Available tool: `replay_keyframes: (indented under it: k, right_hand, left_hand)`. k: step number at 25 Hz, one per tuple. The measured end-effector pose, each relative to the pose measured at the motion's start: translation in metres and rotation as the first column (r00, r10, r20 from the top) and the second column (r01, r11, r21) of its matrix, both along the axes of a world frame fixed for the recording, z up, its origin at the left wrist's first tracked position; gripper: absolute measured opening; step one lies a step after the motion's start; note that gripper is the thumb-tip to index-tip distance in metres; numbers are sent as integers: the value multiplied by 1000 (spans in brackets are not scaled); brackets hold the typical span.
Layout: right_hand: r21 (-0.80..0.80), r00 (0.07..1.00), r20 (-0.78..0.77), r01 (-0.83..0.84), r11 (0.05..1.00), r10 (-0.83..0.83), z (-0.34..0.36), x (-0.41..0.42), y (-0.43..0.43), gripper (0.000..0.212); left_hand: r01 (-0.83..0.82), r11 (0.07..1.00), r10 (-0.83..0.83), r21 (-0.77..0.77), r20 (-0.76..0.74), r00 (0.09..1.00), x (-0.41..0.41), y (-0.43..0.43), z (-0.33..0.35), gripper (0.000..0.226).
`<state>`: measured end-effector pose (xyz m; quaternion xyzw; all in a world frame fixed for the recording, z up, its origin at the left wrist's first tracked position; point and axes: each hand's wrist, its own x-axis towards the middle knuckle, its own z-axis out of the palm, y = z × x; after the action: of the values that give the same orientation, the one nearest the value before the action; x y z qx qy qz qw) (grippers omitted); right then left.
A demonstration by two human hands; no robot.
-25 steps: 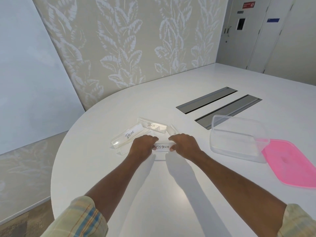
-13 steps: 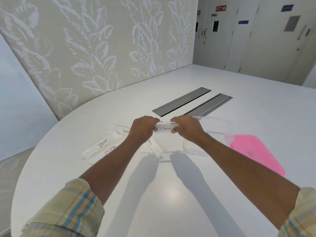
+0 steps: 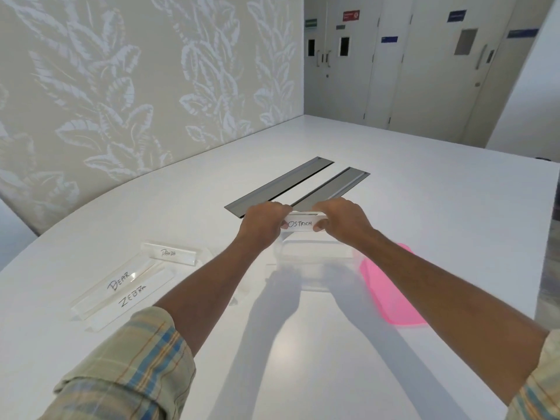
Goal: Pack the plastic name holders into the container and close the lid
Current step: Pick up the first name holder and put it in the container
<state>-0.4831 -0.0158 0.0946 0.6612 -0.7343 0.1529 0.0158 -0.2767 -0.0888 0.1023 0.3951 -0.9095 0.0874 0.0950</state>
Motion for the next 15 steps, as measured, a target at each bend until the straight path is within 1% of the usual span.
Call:
replay_keyframes:
  k: [3, 6, 10, 15]
  right_hand:
    - [33, 999, 26, 17, 999, -18, -12, -23, -5, 30]
    - [54, 999, 22, 25, 998, -26, -28, -39, -14, 33]
    - [125, 999, 4, 40, 991, -40, -50, -54, -29, 50]
    - [224, 1000, -5, 26, 974, -25, -73, -65, -44, 48]
  left_hand:
    - [11, 1000, -11, 9, 10, 1000, -25, -7, -12, 35]
    - [8, 999, -9, 43, 26, 1000, -43, -15, -26, 36]
    - [37, 997, -41, 73, 57, 998, -60, -28, -45, 31]
    - [47, 993, -59, 110, 102, 993, -73, -42, -73, 26]
